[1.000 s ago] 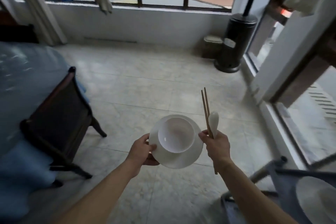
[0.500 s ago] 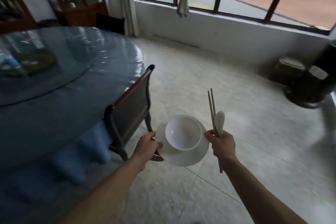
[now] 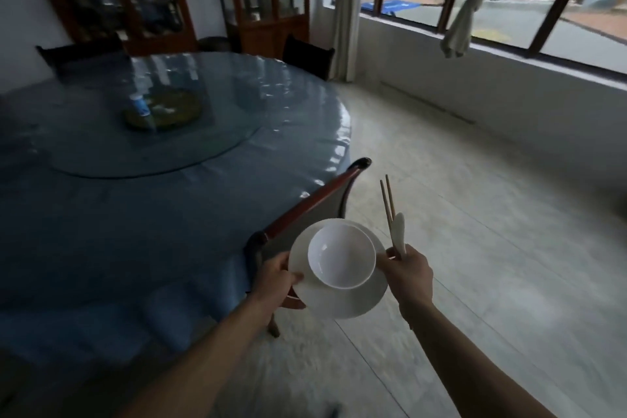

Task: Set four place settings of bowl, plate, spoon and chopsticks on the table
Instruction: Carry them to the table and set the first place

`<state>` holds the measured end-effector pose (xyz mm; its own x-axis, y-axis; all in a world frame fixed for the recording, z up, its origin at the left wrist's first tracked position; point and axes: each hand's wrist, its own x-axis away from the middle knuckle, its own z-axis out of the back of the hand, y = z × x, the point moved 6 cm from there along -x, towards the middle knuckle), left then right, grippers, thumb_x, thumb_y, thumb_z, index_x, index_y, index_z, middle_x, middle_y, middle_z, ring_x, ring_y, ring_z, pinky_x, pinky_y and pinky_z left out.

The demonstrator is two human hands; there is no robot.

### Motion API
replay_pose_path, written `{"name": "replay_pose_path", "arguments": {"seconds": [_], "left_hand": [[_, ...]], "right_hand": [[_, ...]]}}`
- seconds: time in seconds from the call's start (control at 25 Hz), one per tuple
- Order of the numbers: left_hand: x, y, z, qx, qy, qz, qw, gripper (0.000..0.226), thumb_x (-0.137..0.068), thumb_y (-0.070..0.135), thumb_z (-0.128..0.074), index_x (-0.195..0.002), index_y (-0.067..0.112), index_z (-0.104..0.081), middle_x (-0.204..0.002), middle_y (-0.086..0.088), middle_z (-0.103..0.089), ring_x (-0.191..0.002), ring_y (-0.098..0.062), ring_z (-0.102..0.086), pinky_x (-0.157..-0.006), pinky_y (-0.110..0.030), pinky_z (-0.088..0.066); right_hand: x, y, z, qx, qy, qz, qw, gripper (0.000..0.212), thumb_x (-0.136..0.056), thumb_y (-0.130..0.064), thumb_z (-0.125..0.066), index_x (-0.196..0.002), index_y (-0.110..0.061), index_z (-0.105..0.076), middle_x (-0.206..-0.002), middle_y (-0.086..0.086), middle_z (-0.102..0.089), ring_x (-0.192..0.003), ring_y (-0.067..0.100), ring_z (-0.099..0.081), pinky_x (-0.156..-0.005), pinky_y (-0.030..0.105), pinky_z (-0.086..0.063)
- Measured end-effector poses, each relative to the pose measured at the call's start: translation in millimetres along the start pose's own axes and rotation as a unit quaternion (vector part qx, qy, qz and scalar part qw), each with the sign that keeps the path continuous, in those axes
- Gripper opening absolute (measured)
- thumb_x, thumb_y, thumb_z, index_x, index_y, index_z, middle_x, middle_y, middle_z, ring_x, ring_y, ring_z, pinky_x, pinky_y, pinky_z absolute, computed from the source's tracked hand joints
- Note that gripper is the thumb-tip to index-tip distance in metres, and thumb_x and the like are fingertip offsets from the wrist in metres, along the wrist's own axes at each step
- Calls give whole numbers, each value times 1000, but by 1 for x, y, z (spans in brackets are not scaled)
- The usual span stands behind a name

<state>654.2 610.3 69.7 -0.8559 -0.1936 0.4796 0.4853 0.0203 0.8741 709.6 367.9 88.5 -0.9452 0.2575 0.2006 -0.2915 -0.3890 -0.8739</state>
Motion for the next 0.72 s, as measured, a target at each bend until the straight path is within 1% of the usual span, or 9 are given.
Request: {"name": "replay_pose_path", "arguments": {"seconds": [0.08, 0.16, 0.24, 0.32, 0.36, 0.44, 0.56, 0.64, 0.72], "left_hand": [[-20, 13, 1, 10, 27, 1, 1000, 33, -91, -1, -55, -109, 26, -61, -103, -4, -65, -86, -25, -66, -54, -34, -58], [-42, 25, 2, 32, 53, -1, 998, 34, -91, -2, -54, -110, 26, -61, -108, -8, -65, -92, -29, -65, -54, -35, -59], [-63, 35, 4, 52, 78, -9, 996, 35, -90, -3, -54, -109, 25, -62, -110, -10, -66, -99, -33, -64, -64, -44, -61], [-82, 43, 10, 47, 112, -11, 993, 36, -88, -4, -55, -105, 27, -63, -111, -10, -67, -104, -34, -62, -81, -53, -58], [-90, 48, 14, 45, 124, -10, 991, 36, -88, -4, -56, -104, 27, -63, -112, -11, -67, -106, -35, -62, -85, -55, -57], [-105, 55, 22, 60, 137, 4, 989, 35, -89, -3, -55, -107, 26, -61, -113, -12, -65, -106, -38, -61, -79, -55, -58], [-131, 61, 39, 82, 150, 25, 985, 32, -91, -2, -54, -107, 25, -59, -114, -13, -62, -101, -38, -62, -68, -48, -61], [-149, 63, 52, 93, 158, 33, 983, 33, -91, -2, -54, -111, 25, -58, -116, -14, -61, -100, -38, -63, -64, -45, -61], [-172, 62, 66, 102, 166, 40, 980, 35, -91, -1, -54, -114, 25, -59, -117, -13, -61, -102, -39, -63, -64, -45, -61]], "right_hand": [[-35, -15, -16, 29, -25, 6, 999, 18, -79, -29, -69, -85, -13, -62, -81, 4, -67, -69, 17, -61, -53, 26, -44], [-68, -29, -31, 50, -46, 14, 998, 19, -79, -32, -68, -85, -15, -61, -80, 1, -65, -69, 16, -60, -54, 28, -46], [-97, -45, -46, 66, -64, 28, 995, 21, -80, -34, -66, -86, -15, -60, -80, 1, -65, -69, 16, -60, -55, 28, -47], [-121, -61, -61, 83, -86, 39, 992, 23, -81, -36, -66, -89, -16, -60, -82, 1, -65, -69, 14, -60, -54, 27, -44], [-130, -68, -69, 88, -98, 45, 990, 24, -81, -37, -66, -91, -16, -60, -83, 0, -65, -69, 14, -60, -53, 26, -44], [-146, -79, -87, 87, -116, 58, 988, 27, -80, -40, -66, -96, -19, -60, -85, -3, -66, -72, 14, -61, -56, 26, -46], [-167, -97, -117, 91, -140, 78, 983, 30, -78, -45, -68, -99, -25, -58, -86, -5, -65, -72, 13, -61, -57, 27, -47], [-181, -108, -139, 106, -151, 85, 979, 31, -76, -46, -67, -96, -24, -58, -84, -4, -63, -71, 14, -60, -60, 30, -50], [-196, -117, -162, 127, -160, 84, 975, 30, -77, -43, -66, -94, -21, -57, -80, -3, -61, -71, 16, -58, -61, 30, -46]]}}
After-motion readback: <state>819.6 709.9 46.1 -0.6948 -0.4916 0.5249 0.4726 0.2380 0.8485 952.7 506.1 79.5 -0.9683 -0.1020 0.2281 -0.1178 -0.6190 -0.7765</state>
